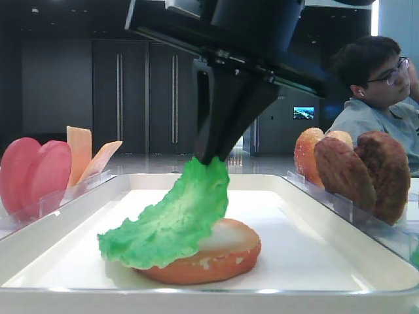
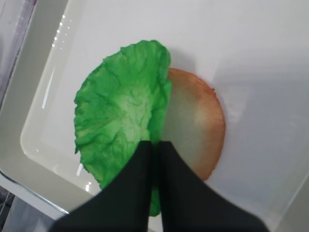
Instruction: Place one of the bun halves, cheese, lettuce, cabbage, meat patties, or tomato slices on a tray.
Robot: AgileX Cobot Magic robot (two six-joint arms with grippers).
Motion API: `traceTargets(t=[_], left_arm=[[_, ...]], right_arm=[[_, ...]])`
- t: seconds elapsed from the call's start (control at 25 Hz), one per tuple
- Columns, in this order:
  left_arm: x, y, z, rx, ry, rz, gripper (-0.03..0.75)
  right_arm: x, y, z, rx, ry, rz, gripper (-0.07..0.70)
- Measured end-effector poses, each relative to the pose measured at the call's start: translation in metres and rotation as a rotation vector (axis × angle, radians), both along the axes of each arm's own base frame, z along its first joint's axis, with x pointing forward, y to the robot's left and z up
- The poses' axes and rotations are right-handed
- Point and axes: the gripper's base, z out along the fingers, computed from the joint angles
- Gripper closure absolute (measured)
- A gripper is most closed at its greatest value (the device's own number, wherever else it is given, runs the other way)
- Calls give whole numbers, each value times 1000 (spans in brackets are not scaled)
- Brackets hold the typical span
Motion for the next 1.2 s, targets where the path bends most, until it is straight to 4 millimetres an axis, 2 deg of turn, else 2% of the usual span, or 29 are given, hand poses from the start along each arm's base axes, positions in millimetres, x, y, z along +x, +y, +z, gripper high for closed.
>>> traceTargets(t=[0.16,0.4,0.52,0.68,0.96,1.2], left_arm=[[0,0,0,0,0,0,263],[0,0,0,4,0,-2,263],[0,0,0,4,0,-2,263],[0,0,0,4,0,-2,263],[0,0,0,4,0,-2,263],[0,0,0,4,0,-2,263]], right_arm=[[0,0,0,-4,-3,3,522],[1,-1,0,-12,-11,9,255],[1,-2,-1,-25,-13,-9,178],[3,-7,-2,-75,-20,-40,147],[2,-12,-2,-140,5,-60,144],[6,-11,12,-173,4,-68,144]])
